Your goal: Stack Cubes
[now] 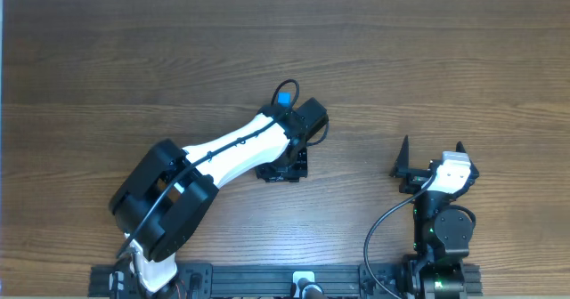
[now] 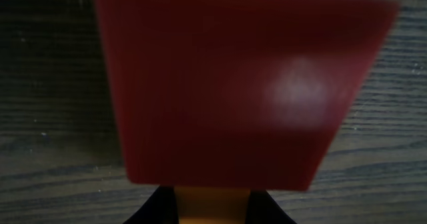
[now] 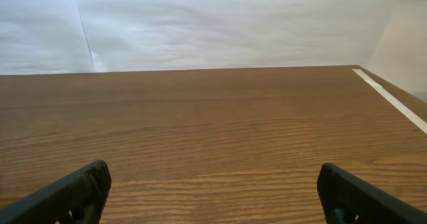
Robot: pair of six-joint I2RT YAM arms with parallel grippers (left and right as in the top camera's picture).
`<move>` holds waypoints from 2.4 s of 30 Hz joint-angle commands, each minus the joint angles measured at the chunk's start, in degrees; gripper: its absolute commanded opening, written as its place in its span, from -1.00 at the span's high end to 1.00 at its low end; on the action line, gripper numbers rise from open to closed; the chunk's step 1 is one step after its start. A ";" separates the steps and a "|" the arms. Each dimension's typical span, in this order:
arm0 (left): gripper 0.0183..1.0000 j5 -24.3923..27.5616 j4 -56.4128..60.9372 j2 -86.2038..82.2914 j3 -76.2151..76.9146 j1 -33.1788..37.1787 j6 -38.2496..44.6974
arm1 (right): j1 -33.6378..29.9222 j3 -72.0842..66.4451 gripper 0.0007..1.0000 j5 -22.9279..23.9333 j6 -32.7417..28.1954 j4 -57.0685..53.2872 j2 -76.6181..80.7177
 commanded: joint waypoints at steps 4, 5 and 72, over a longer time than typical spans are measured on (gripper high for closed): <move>0.84 -1.20 -1.44 -2.34 -0.57 0.33 0.70 | 0.02 -0.52 -0.98 -0.26 -0.24 0.13 -0.59; 0.85 -1.46 -1.90 -2.73 -0.57 0.37 0.72 | 0.02 -0.52 -0.98 -0.26 -0.26 0.13 -0.59; 0.85 -0.68 -16.68 6.75 24.20 6.03 10.88 | 0.02 -0.50 -0.99 -0.26 -0.24 0.13 -0.59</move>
